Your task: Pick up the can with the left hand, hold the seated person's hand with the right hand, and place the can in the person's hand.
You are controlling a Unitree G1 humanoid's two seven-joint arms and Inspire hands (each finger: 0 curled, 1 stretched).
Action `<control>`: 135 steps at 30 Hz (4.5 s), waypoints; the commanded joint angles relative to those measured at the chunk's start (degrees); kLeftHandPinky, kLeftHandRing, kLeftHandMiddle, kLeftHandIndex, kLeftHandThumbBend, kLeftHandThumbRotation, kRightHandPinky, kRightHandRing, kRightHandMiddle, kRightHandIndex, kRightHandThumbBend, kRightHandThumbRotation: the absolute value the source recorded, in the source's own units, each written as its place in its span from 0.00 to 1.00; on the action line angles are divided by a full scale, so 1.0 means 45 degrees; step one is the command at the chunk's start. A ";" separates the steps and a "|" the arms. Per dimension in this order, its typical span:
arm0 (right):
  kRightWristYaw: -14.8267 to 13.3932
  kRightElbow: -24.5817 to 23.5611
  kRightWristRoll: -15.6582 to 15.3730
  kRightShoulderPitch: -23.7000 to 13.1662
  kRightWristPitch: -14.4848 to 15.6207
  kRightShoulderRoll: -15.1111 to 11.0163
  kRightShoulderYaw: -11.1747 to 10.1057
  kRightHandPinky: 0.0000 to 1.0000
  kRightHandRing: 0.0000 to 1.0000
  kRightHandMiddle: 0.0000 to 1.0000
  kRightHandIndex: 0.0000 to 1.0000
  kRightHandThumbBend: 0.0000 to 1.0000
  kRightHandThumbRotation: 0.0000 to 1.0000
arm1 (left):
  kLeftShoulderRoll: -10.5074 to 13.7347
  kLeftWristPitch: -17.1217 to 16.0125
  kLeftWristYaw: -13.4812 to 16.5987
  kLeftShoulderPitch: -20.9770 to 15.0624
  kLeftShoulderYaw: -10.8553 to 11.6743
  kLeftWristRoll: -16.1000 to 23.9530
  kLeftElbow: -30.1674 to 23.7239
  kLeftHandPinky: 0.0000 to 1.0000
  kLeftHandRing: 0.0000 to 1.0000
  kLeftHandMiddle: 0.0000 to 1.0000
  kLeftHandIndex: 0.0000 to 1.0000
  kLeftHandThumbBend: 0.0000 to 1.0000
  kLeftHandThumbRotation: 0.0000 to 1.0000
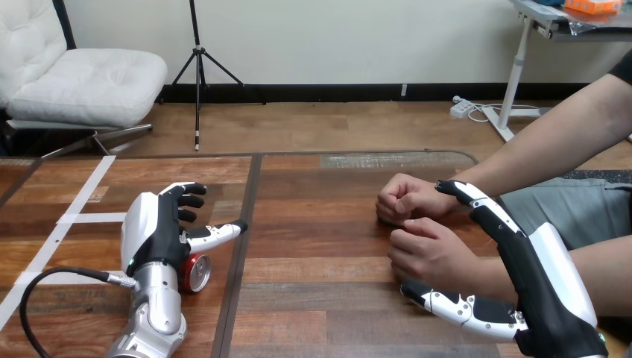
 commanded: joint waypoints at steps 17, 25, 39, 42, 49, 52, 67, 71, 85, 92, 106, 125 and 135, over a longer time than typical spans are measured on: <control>-0.0223 -0.0230 0.0237 -0.0692 -0.0157 -0.0079 -0.0117 0.86 0.91 0.92 0.87 0.76 0.29 | 0.0825 -0.0420 -0.1110 -0.0322 -0.0295 0.0440 -0.0752 0.63 0.71 0.74 0.74 0.86 0.24; -0.0190 -0.0266 0.0263 -0.0685 -0.0122 -0.0084 -0.0118 0.86 0.91 0.92 0.87 0.76 0.29 | 0.2064 -0.0600 -0.3893 -0.0529 -0.1043 0.1106 -0.1237 0.69 0.76 0.78 0.79 0.81 0.28; -0.0155 -0.0286 0.0263 -0.0656 -0.0069 -0.0093 -0.0099 0.86 0.91 0.92 0.87 0.76 0.29 | 0.4175 -0.0183 -0.7442 -0.0744 -0.1970 0.2694 -0.3860 0.62 0.77 0.82 0.82 0.88 0.13; -0.0174 -0.0296 0.0218 -0.0635 -0.0056 -0.0084 -0.0091 0.87 0.91 0.92 0.87 0.76 0.29 | 0.4424 0.0381 -0.8143 -0.0754 -0.2052 0.3013 -0.4588 0.62 0.78 0.83 0.83 0.89 0.11; -0.0242 -0.0087 0.0237 -0.0677 -0.0221 -0.0067 -0.0041 0.87 0.91 0.92 0.87 0.76 0.29 | 0.4978 0.0924 -0.9484 -0.0802 -0.2255 0.3679 -0.5913 0.63 0.80 0.84 0.84 0.90 0.07; -0.0264 -0.0051 0.0196 -0.0697 -0.0229 -0.0048 -0.0007 0.87 0.91 0.92 0.87 0.76 0.30 | 0.5122 0.1212 -0.9943 -0.0809 -0.2317 0.3933 -0.6373 0.65 0.81 0.84 0.84 0.90 0.04; -0.0223 -0.0024 0.0166 -0.0771 -0.0095 0.0051 0.0185 0.90 0.91 0.92 0.87 0.77 0.29 | 0.5266 0.2488 -1.0585 -0.0764 -0.2906 0.5557 -0.7509 0.63 0.79 0.84 0.82 0.89 0.00; -0.0215 -0.0065 0.0185 -0.0764 -0.0047 0.0071 0.0202 0.90 0.91 0.92 0.87 0.77 0.30 | 0.5246 0.2789 -1.0339 -0.0803 -0.3262 0.6205 -0.7466 0.61 0.77 0.82 0.82 0.89 0.00; -0.0246 -0.0215 0.0145 -0.0651 -0.0050 0.0041 0.0158 0.90 0.91 0.92 0.87 0.76 0.30 | 0.4862 0.3182 -0.9666 -0.1269 -0.4127 0.7190 -0.5926 0.58 0.75 0.81 0.81 0.90 0.00; -0.0267 -0.0302 0.0097 -0.0570 0.0016 0.0043 0.0094 0.89 0.91 0.92 0.87 0.76 0.30 | 0.4573 0.3363 -0.9208 -0.1421 -0.4406 0.7321 -0.5117 0.57 0.73 0.79 0.80 0.92 0.00; -0.0313 -0.0299 0.0095 -0.0477 -0.0118 -0.0031 0.0030 0.87 0.91 0.91 0.87 0.76 0.30 | 0.4498 0.3274 -0.8939 -0.1435 -0.4477 0.6849 -0.4404 0.55 0.72 0.81 0.81 0.91 0.00; -0.0191 -0.0265 0.0272 -0.0540 -0.0082 -0.0079 0.0033 0.89 0.92 0.92 0.87 0.75 0.28 | 0.4918 0.2918 -0.8604 -0.0972 -0.4066 0.5885 -0.4945 0.57 0.74 0.80 0.80 0.88 0.00; -0.0162 -0.0176 0.0310 -0.0657 -0.0044 -0.0090 0.0050 0.90 0.92 0.92 0.88 0.76 0.29 | 0.4997 0.3286 -0.8871 -0.0867 -0.3968 0.5509 -0.5215 0.57 0.75 0.80 0.80 0.88 0.00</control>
